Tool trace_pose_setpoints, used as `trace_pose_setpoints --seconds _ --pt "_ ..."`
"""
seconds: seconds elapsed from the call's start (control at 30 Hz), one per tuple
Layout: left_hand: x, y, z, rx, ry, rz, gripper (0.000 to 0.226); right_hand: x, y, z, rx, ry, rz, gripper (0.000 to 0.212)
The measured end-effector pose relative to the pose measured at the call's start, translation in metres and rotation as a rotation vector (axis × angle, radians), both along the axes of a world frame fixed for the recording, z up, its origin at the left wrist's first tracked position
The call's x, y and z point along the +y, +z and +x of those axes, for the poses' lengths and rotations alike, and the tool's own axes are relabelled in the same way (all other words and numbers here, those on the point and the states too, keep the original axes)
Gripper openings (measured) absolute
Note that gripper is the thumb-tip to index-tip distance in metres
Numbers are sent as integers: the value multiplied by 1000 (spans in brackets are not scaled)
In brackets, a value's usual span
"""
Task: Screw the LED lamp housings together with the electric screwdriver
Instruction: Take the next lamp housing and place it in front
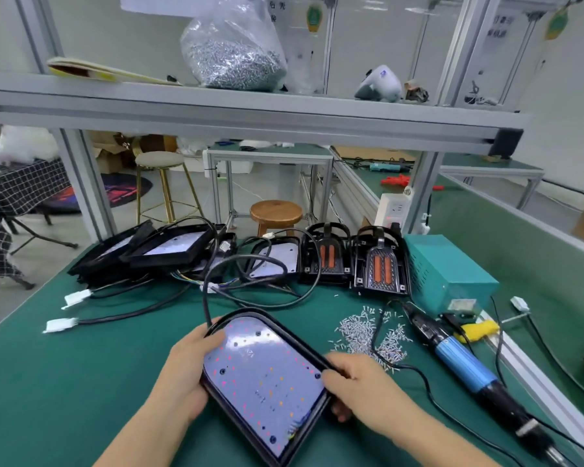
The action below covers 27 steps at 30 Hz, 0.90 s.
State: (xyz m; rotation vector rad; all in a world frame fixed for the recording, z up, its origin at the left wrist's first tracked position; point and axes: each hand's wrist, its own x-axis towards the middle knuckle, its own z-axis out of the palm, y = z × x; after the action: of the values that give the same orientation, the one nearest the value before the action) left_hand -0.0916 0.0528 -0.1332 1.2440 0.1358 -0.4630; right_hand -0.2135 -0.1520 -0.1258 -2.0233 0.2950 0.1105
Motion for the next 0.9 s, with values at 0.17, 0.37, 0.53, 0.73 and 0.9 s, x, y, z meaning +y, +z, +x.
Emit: trace_pose_setpoints --seconds 0.17,0.37,0.53,0.73,0.9 --pt "6 -11 5 -24 -9 111 10 -33 19 28 -119 -73 -392 26" --pt "9 -13 1 -20 -23 133 9 -100 24 83 -120 -358 -1054 48" --pt "8 -13 -1 -29 -30 105 15 -125 7 105 -75 -248 -1379 54" --pt "7 -12 -2 -16 -42 62 15 -132 -5 102 -144 -126 -1581 65" --pt "10 -10 -2 -4 -68 53 14 -135 -1 93 -274 -97 -1549 55"
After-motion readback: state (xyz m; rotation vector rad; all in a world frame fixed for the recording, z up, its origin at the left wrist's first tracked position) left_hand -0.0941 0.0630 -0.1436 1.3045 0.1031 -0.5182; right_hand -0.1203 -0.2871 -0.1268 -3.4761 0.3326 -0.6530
